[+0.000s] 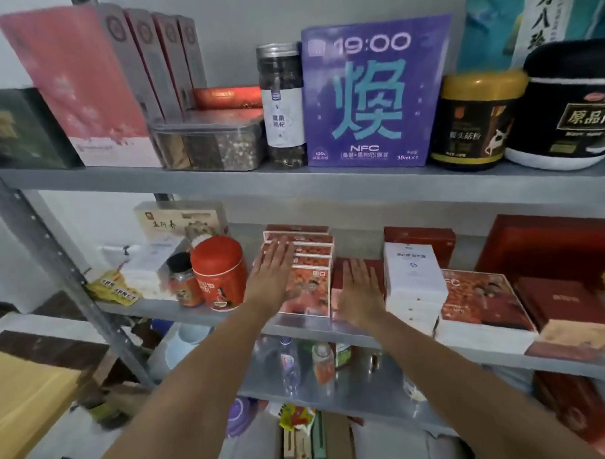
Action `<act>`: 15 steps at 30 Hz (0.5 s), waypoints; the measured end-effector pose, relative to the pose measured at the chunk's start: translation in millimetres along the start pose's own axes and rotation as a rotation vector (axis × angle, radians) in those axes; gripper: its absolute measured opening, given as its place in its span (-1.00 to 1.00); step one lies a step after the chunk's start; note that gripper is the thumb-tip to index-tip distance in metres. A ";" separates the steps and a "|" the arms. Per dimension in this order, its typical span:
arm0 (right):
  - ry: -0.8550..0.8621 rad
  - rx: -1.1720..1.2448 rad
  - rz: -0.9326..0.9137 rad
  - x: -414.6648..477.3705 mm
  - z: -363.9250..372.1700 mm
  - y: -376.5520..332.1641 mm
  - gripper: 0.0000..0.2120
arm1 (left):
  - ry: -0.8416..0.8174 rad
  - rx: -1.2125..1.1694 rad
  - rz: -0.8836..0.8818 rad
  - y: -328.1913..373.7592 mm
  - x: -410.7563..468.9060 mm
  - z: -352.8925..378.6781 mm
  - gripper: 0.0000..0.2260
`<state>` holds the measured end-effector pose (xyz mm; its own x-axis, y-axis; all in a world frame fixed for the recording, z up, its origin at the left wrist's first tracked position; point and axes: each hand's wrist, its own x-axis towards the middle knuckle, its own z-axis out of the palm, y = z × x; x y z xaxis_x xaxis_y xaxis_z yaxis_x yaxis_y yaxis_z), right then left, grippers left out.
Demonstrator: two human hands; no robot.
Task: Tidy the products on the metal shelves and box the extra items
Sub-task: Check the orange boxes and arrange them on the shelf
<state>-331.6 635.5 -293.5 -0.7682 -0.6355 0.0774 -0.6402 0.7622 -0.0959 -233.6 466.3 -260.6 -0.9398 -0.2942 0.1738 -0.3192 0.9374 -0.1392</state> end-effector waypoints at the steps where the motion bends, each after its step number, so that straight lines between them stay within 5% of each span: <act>1: -0.010 -0.041 0.019 1.2 4.5 -0.5 -0.13 | 0.010 -0.013 0.013 -1.7 2.9 7.0 -0.17; 6: -0.002 -0.089 0.084 -0.2 9.6 -4.9 0.00 | 0.107 -0.081 0.026 -4.2 9.8 26.5 -0.25; 15: 0.078 -0.140 0.106 -4.0 12.0 -8.6 -0.13 | 0.185 -0.105 0.074 -9.2 3.2 36.0 -0.26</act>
<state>-323.0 630.0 -304.9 -0.8257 -0.5434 0.1516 -0.5455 0.8375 0.0311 -238.1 450.0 -293.8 -0.9187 -0.1937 0.3441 -0.2267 0.9723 -0.0578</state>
